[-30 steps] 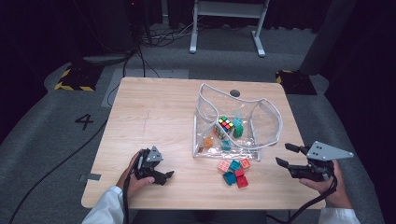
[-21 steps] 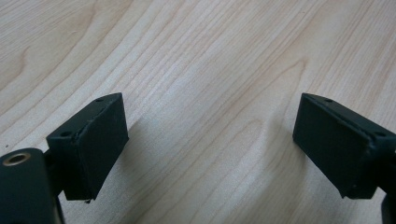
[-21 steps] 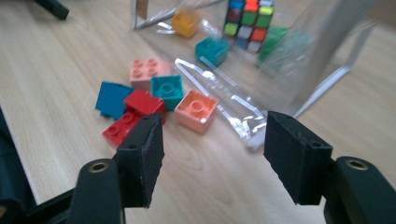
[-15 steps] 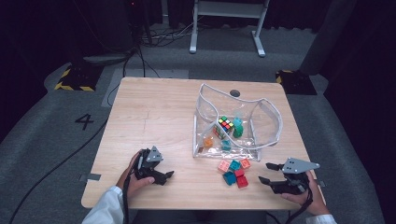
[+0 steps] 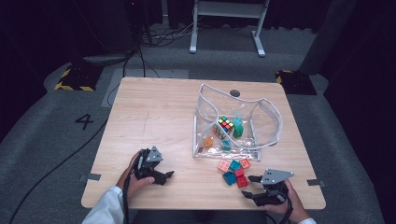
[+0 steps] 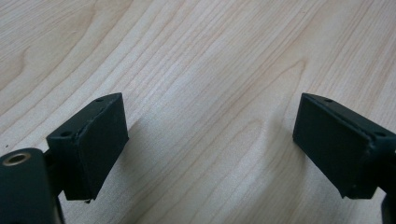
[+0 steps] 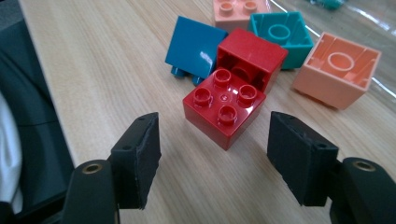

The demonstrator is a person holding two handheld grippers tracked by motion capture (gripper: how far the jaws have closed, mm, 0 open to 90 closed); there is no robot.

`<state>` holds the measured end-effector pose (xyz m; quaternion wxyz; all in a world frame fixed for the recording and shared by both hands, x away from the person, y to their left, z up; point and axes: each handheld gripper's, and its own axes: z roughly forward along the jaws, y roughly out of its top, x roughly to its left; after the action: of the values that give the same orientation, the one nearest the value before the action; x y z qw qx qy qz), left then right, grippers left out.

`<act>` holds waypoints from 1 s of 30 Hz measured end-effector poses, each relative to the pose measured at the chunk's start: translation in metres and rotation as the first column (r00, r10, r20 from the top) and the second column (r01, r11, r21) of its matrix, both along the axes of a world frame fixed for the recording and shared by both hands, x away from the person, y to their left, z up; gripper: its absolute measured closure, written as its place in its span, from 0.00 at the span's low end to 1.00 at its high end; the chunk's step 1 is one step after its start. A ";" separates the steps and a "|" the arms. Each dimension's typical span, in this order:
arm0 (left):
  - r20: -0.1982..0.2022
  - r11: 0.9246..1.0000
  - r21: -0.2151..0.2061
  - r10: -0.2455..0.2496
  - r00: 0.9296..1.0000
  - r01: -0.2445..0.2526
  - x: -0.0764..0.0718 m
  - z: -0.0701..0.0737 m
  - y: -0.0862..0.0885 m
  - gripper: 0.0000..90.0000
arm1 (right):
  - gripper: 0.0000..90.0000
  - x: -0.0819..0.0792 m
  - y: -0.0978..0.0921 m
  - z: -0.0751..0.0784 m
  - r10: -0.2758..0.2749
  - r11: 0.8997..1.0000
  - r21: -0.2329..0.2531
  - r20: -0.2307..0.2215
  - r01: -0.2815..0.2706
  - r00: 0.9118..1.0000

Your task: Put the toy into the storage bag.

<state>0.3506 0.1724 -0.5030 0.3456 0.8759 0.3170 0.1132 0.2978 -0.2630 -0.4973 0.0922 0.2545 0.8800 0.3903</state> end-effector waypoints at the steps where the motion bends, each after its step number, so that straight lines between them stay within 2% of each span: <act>1: 0.000 1.000 0.000 0.000 1.000 0.000 0.000 0.000 0.000 0.12 | 0.38 0.001 0.003 -0.003 -0.014 1.000 0.011 0.011 0.014 1.000; 7: 0.000 1.000 0.000 0.003 1.000 -0.003 0.000 0.000 0.000 0.12 | 0.39 0.003 0.008 -0.004 -0.050 0.999 0.004 0.024 0.050 0.998; 8: -0.008 1.000 -0.006 0.004 1.000 -0.004 0.000 0.000 0.000 0.12 | 0.39 0.003 0.010 -0.005 -0.056 0.998 0.000 0.039 0.056 0.998; 14: -0.016 1.000 -0.009 0.001 1.000 -0.001 0.000 0.000 0.000 0.12 | 0.42 0.005 0.015 -0.005 -0.050 0.999 0.003 0.044 0.050 0.998; 17: -0.016 1.000 -0.011 0.002 1.000 -0.002 0.000 -0.001 -0.001 0.12 | 0.47 0.004 0.017 -0.005 -0.053 0.999 0.008 0.045 0.052 0.998; 19: -0.006 1.000 -0.004 0.005 1.000 -0.005 0.000 0.000 0.000 0.12 | 0.52 0.004 0.016 -0.005 -0.060 0.998 0.014 0.052 0.060 0.997; 22: -0.012 1.000 -0.009 0.002 1.000 -0.002 0.000 0.000 0.000 0.12 | 0.53 0.004 0.013 -0.005 -0.073 0.997 0.018 0.056 0.072 0.996; 24: -0.015 1.000 -0.012 0.002 1.000 -0.002 0.000 -0.001 -0.001 0.12 | 0.53 0.003 0.011 -0.005 -0.062 0.998 0.009 0.075 0.062 0.995; 30: -0.011 1.000 -0.007 0.001 1.000 -0.001 0.000 0.000 0.000 0.12 | 0.53 0.004 0.001 -0.004 -0.079 0.997 0.002 0.076 0.079 0.994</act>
<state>0.3505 0.1721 -0.5034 0.3471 0.8751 0.3196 0.1074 0.3014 -0.2618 -0.5015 0.1408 0.2741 0.8653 0.3953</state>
